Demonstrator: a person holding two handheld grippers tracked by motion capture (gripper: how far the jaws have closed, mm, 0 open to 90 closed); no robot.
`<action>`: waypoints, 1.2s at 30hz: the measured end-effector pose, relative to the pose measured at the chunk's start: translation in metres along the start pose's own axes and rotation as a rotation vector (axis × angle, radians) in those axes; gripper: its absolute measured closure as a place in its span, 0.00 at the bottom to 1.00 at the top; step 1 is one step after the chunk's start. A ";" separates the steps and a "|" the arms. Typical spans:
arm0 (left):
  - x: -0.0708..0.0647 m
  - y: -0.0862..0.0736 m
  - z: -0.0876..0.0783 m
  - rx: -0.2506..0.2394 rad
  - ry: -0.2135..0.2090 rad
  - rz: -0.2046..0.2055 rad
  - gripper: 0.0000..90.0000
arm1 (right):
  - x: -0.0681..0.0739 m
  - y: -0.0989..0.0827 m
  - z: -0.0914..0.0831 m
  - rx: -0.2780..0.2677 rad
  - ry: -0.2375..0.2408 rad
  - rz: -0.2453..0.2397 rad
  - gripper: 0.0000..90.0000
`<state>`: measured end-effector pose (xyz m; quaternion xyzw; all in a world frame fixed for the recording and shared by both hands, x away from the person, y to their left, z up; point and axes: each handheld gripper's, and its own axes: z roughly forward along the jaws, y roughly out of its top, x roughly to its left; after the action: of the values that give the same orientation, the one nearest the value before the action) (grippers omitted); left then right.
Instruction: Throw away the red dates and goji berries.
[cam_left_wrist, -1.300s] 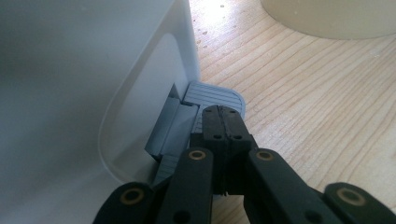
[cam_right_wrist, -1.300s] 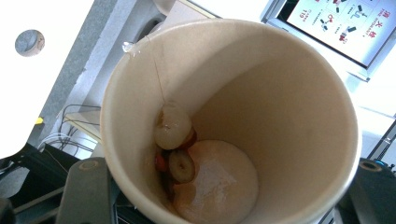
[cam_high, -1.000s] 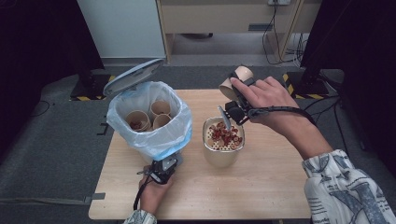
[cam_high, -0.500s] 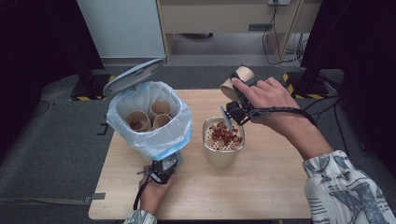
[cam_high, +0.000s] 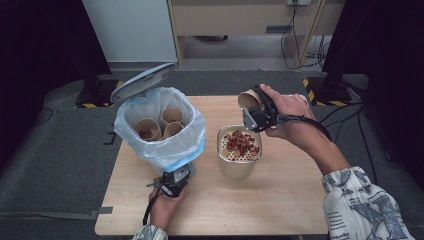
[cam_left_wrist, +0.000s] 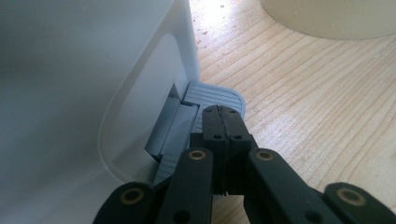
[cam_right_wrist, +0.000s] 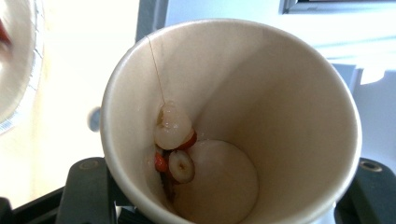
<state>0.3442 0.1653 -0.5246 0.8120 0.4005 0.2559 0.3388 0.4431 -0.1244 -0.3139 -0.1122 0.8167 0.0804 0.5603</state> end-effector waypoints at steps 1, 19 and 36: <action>0.000 0.000 0.000 0.001 -0.001 0.000 0.99 | 0.000 -0.002 0.001 -0.010 0.007 0.025 0.37; 0.001 0.000 0.000 0.000 -0.005 0.000 0.99 | 0.006 -0.041 0.009 -0.161 0.177 0.572 0.37; 0.001 0.000 0.000 -0.002 -0.006 0.002 0.99 | 0.009 -0.079 0.006 -0.172 0.240 0.799 0.36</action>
<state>0.3447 0.1662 -0.5245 0.8128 0.3985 0.2543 0.3403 0.4674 -0.1998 -0.3247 0.1582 0.8458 0.3454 0.3746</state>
